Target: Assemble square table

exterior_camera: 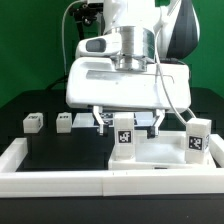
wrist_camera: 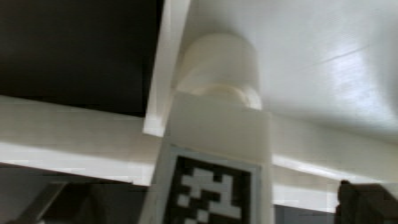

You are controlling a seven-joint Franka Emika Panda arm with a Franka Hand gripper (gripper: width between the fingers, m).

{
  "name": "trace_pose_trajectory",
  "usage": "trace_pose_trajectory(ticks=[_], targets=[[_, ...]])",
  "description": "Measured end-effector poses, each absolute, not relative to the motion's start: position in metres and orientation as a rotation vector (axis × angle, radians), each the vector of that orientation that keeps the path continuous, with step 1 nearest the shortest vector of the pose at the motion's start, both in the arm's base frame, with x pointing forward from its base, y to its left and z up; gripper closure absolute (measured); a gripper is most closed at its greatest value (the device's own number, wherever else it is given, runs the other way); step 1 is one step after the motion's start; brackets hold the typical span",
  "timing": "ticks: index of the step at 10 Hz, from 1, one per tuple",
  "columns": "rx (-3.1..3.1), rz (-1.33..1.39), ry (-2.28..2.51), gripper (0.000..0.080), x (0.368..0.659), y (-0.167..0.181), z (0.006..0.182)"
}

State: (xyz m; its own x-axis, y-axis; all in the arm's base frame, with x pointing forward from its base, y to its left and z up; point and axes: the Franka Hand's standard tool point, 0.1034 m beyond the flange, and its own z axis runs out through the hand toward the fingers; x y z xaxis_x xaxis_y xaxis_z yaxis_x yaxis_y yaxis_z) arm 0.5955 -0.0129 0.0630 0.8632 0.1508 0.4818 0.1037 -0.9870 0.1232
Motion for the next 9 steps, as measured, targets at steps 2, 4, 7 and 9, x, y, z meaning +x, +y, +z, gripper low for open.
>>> trace_pose_trajectory(ticks=[2,4,7,9], targets=[[2.948,0.76,0.199,0.015,0.595,-0.012,0.063],[2.97,0.729,0.194,0.015,0.596,-0.012,0.076],[2.979,0.707,0.184,0.015,0.596,-0.017,0.082],[3.012,0.633,0.19,0.015,0.594,-0.014,0.078]])
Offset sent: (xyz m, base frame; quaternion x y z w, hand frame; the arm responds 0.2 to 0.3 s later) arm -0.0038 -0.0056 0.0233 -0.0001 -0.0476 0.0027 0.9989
